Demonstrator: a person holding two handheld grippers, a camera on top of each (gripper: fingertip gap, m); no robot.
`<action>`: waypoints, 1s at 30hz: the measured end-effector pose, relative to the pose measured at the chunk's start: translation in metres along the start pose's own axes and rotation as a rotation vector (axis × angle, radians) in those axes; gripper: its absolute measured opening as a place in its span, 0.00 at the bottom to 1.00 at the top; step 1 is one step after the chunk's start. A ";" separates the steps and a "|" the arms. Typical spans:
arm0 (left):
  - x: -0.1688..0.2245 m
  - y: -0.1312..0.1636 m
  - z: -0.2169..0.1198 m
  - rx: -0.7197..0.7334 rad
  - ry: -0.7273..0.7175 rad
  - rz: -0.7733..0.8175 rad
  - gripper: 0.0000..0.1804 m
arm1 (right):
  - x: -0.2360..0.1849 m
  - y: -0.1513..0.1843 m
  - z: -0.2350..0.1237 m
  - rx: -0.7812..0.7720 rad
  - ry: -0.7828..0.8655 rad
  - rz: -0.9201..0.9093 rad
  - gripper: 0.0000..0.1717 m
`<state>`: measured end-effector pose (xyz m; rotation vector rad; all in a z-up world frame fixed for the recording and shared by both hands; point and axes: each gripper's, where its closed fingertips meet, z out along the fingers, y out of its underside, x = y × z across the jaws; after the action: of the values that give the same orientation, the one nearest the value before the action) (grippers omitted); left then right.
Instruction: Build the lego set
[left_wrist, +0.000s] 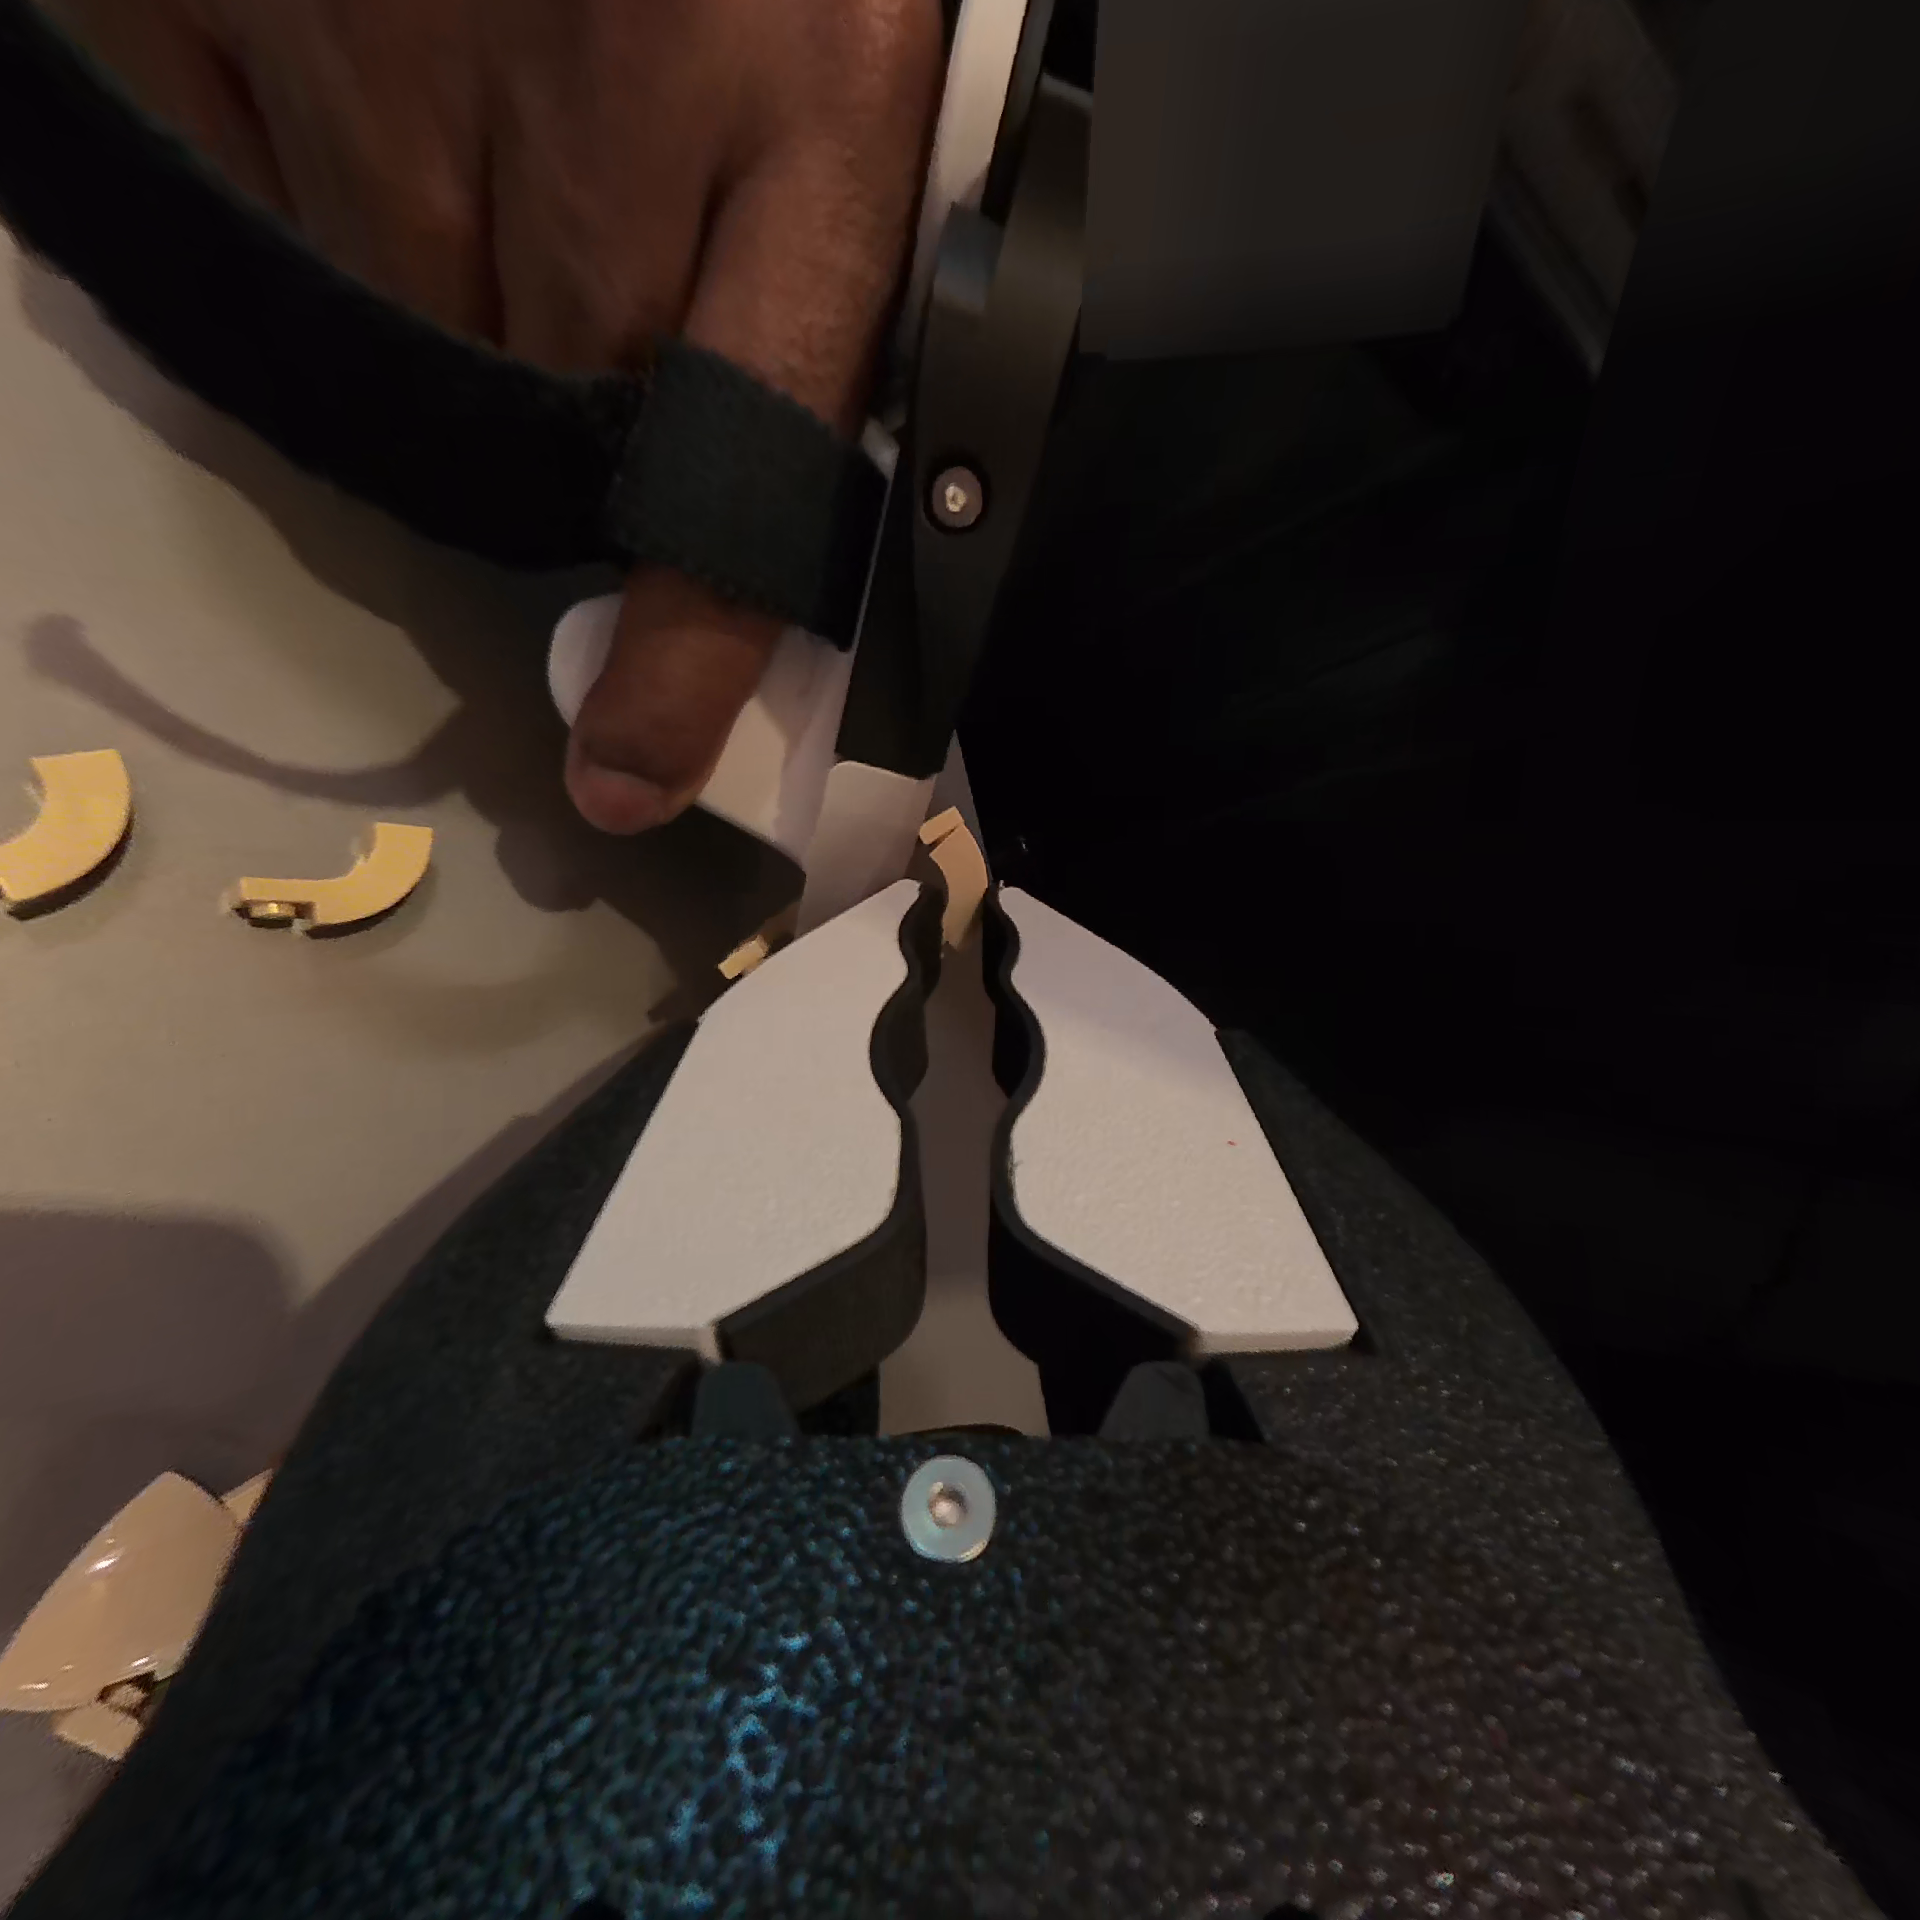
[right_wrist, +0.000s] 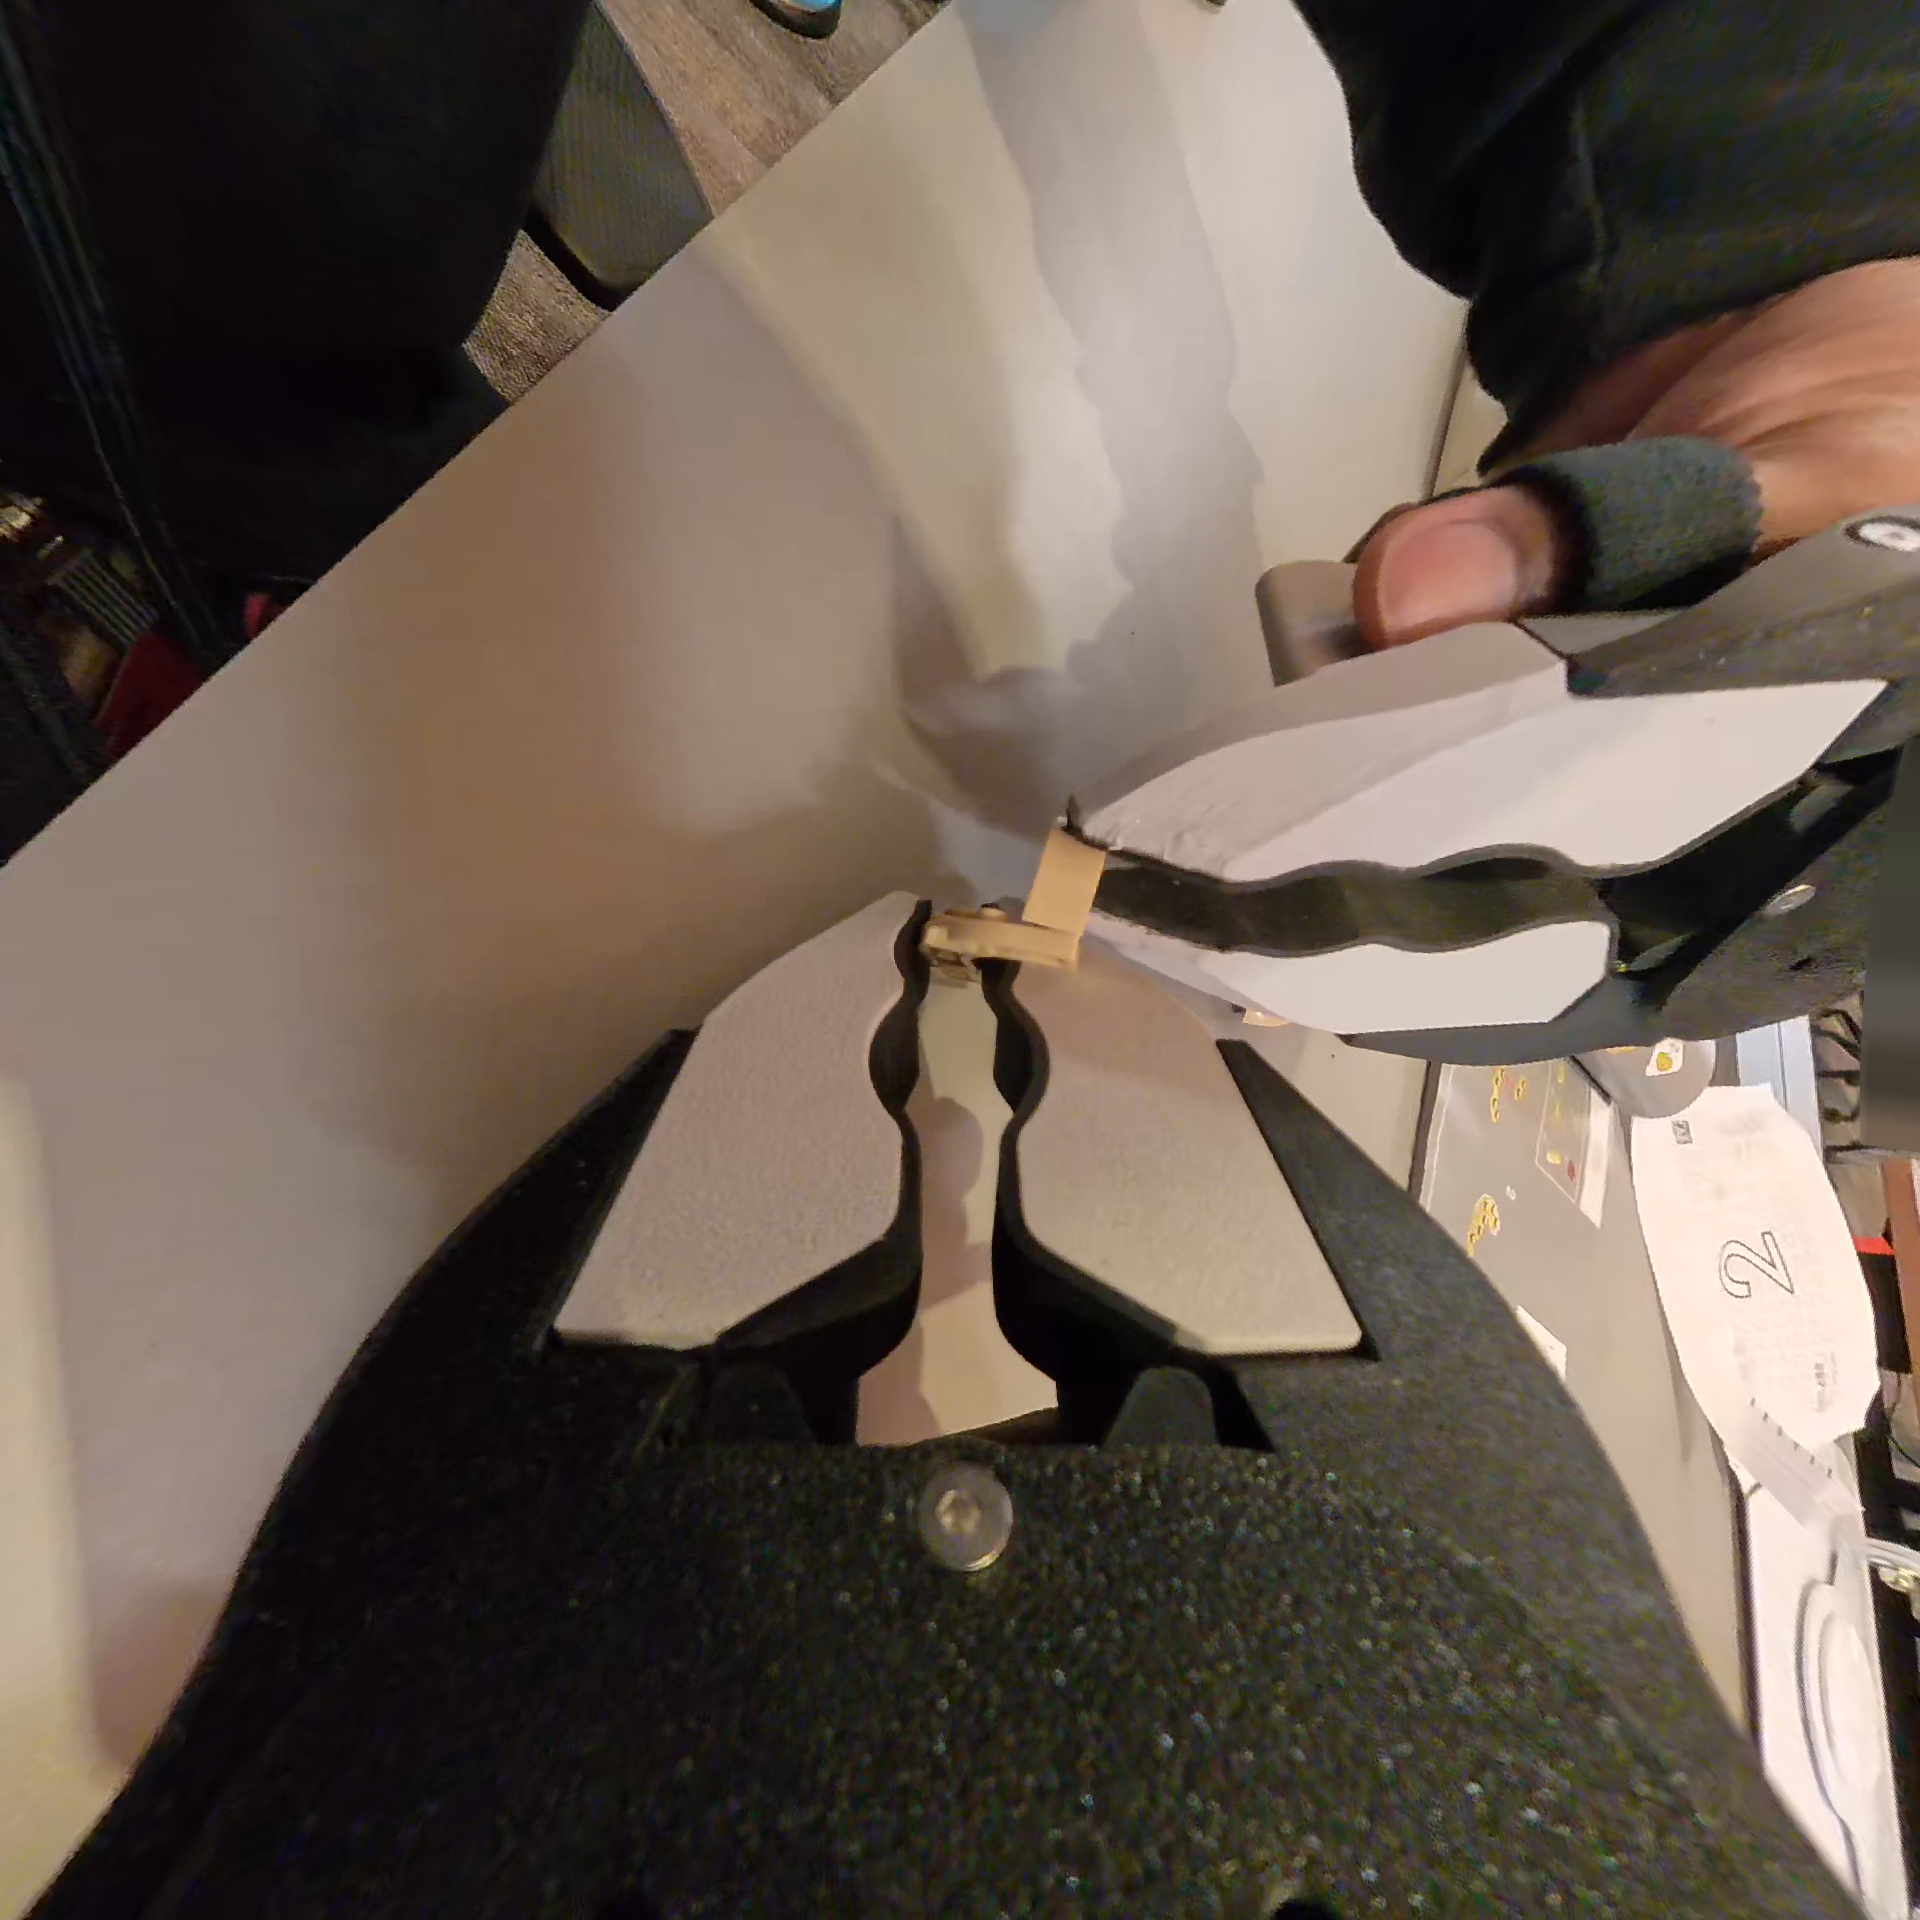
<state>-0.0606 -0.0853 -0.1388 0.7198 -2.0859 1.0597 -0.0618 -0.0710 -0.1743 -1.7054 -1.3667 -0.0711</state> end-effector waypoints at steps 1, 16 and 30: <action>0.000 0.000 -0.001 0.005 -0.001 0.006 0.04 | 0.001 0.000 0.000 0.006 0.001 0.005 0.05; 0.012 -0.012 -0.017 0.164 -0.049 0.090 0.06 | 0.015 -0.023 -0.010 0.226 0.003 0.199 0.05; 0.025 -0.041 -0.044 0.345 -0.152 0.131 0.07 | 0.046 -0.047 -0.039 0.533 0.086 0.404 0.05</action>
<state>-0.0322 -0.0742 -0.0813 0.8609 -2.1244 1.5038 -0.0636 -0.0643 -0.0979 -1.4629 -0.8531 0.4090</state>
